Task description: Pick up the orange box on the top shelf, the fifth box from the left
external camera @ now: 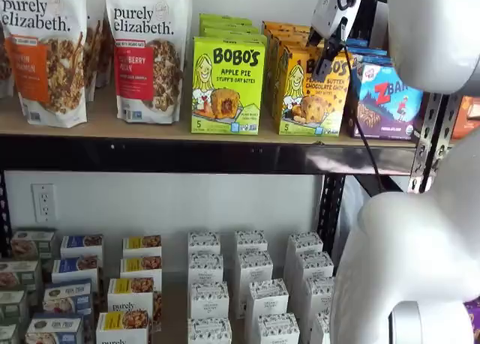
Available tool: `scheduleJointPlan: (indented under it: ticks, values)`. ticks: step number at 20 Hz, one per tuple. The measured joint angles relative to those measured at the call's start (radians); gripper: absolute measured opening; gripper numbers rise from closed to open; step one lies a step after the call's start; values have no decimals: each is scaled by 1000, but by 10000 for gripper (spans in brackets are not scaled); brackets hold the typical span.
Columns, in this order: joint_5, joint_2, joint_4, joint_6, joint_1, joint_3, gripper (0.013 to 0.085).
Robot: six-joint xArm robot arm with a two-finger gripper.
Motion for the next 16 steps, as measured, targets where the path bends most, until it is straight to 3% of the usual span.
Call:
scheduleJointPlan:
  ticks: [16]
  values:
    - [7, 2, -8, -2, -1, -5, 650]
